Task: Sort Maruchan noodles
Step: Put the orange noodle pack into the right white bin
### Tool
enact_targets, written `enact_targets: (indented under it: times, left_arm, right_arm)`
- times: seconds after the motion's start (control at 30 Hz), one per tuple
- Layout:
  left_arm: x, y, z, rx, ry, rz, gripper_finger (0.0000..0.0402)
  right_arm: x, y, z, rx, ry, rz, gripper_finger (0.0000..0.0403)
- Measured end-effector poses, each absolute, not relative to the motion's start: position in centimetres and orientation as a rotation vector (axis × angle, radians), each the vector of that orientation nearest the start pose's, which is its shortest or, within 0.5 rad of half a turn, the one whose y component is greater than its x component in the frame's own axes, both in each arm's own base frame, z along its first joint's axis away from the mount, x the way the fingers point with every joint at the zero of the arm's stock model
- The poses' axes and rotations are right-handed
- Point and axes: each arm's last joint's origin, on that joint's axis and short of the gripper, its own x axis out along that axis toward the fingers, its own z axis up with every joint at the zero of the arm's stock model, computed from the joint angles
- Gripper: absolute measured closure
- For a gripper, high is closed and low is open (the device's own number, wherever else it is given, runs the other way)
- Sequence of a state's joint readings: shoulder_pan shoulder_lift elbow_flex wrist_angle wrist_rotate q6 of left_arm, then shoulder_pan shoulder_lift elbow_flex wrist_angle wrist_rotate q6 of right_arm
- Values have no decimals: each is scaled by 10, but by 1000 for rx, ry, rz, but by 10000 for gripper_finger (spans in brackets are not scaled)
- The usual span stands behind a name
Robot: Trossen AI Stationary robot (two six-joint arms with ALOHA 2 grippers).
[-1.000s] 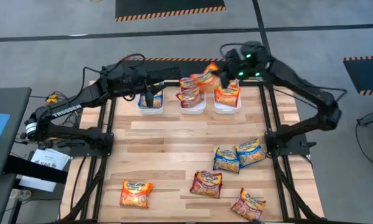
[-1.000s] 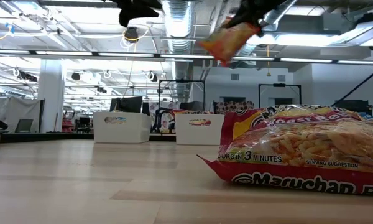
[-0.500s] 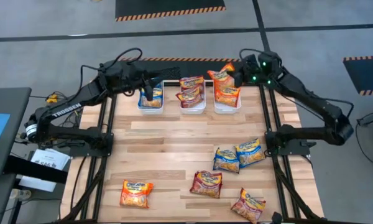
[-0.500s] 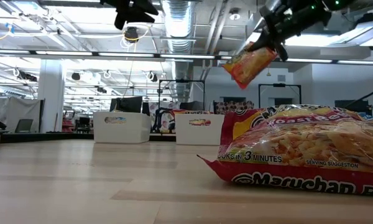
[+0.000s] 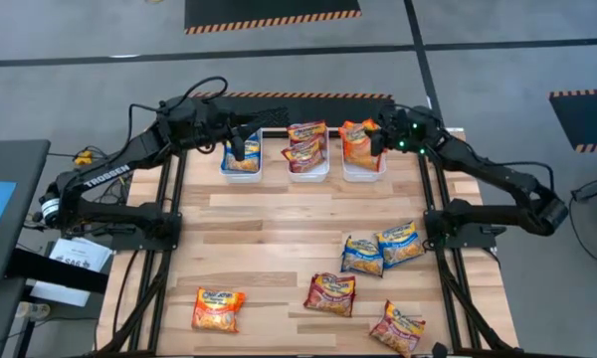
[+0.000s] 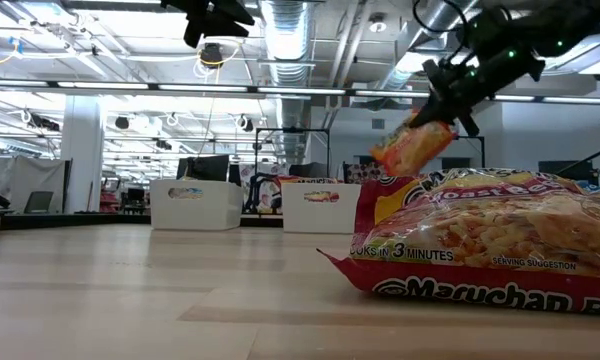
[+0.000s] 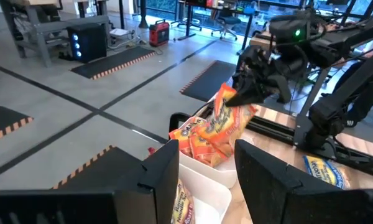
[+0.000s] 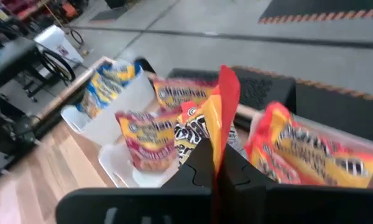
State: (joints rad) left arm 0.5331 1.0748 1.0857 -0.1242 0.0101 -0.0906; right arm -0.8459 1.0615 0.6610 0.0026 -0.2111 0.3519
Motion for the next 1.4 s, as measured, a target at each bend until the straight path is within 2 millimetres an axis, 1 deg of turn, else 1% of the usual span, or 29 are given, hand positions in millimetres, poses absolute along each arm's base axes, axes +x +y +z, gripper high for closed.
enact_targets:
  times: [0.13, 0.27, 0.4, 0.5, 0.63, 0.8, 0.93, 1.17, 1.27, 1.4]
  left_arm:
    - [202, 120, 387, -97, 92, 552, 259]
    - [202, 120, 387, -72, 98, 573, 259]
    - [202, 120, 387, -73, 99, 574, 259]
    - [202, 120, 387, -73, 99, 574, 259]
    - [202, 120, 387, -74, 99, 574, 259]
    - [202, 120, 387, -77, 102, 569, 259]
    - [202, 120, 385, -106, 115, 570, 259]
    - [201, 120, 382, -131, 139, 571, 259]
    - [201, 120, 382, -131, 138, 571, 259]
    - [201, 120, 382, -130, 138, 571, 259]
  right_arm:
    - [154, -165, 243, 546, 241, -690, 393]
    - [151, -163, 226, 559, 257, -738, 392]
    - [150, -162, 215, 557, 232, -741, 391]
    - [152, -163, 207, 545, 219, -734, 391]
    - [157, -167, 192, 540, 281, -733, 391]
    - [163, -172, 180, 570, 304, -736, 385]
    - [163, -173, 179, 596, 302, -746, 366]
    - [162, -173, 181, 610, 287, -751, 314]
    - [160, -172, 185, 606, 273, -750, 286]
    - [157, -168, 196, 594, 227, -744, 248]
